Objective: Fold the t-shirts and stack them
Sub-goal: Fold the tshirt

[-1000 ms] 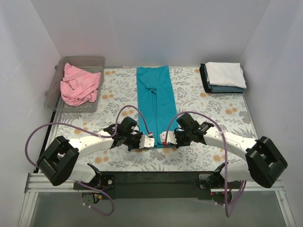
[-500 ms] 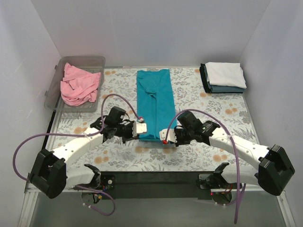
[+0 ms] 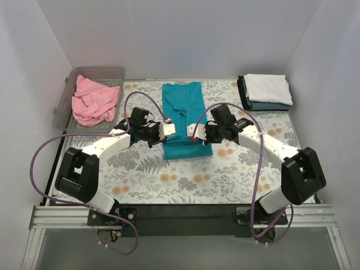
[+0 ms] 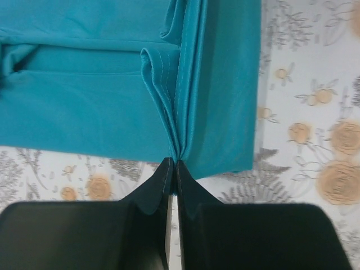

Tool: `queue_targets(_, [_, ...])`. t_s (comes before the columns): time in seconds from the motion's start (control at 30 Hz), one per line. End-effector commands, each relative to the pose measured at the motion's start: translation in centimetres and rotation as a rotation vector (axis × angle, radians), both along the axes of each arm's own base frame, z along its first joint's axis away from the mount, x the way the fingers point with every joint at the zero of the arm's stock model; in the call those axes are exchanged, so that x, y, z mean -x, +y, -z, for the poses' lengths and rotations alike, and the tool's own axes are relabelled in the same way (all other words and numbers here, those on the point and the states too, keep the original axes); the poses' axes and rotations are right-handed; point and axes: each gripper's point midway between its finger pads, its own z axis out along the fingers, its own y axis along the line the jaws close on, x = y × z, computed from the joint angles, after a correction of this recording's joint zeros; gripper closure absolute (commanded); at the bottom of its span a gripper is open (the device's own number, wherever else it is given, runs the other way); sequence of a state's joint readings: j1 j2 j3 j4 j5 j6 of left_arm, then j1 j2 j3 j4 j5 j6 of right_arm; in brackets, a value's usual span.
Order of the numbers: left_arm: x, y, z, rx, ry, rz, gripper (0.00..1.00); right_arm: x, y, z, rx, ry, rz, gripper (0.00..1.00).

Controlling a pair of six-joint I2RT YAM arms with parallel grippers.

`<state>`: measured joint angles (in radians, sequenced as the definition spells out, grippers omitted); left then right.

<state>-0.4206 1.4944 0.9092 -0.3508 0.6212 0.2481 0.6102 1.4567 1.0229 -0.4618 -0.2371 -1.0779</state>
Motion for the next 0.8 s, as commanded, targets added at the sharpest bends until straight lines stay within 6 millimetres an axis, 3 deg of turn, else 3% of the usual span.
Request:
queue_targets(0.0, [-3.7, -0.6, -2.7, 0.045, -0.137, 0.028, 1.0, -4.2, 0.9, -2.6, -0.039, -0.101, -0.027, 0.99])
queue_targets(0.03, [-4.5, -0.4, -2.2, 0.04, -0.127, 0.021, 1.0, -4.8, 1.0, -2.5, -0.037, -0.105, -0.035, 0.99])
queue_targets(0.1, [-6.3, -0.5, -3.1, 0.047, -0.158, 0.017, 1.0, -6.6, 1.2, -2.6, -0.039, -0.11, -0.028, 0.99])
queue_targets(0.13, [-7.0, -0.3, -2.4, 0.043, -0.141, 0.009, 1.0, -7.2, 1.3, -2.8, -0.044, -0.115, -0.03, 0.99])
queue_targets(0.17, [-8.1, -0.5, -3.2, 0.053, -0.16, 0.004, 1.0, -7.9, 1.4, -2.1, -0.033, -0.107, -0.034, 0.99])
queue_targets(0.2, [-8.7, -0.4, -2.4, 0.048, -0.146, 0.003, 1.0, -9.1, 1.4, -3.0, -0.043, -0.131, -0.025, 0.99])
queue_targets(0.27, [-10.3, -0.3, -2.9, 0.051, -0.17, -0.004, 1.0, -10.5, 1.3, -2.3, -0.034, -0.123, -0.019, 0.99])
queue_targets(0.3, [-10.9, -0.3, -2.2, 0.047, -0.165, -0.006, 1.0, -11.6, 1.6, -3.2, -0.044, -0.148, -0.019, 0.99])
queue_targets(0.43, [-13.5, 0.2, -1.9, 0.049, -0.18, -0.032, 1.0, -14.3, 1.7, -2.2, -0.035, -0.151, -0.02, 0.99])
queue_targets(0.53, [-15.4, 0.4, -1.5, 0.048, -0.194, -0.048, 1.0, -16.1, 1.9, -2.4, -0.044, -0.163, -0.01, 0.99])
queue_targets(0.77, [-18.0, -0.1, 0.0, 0.051, -0.202, -0.057, 1.0, -17.9, 1.8, 0.6, -0.013, -0.134, 0.005, 0.99])
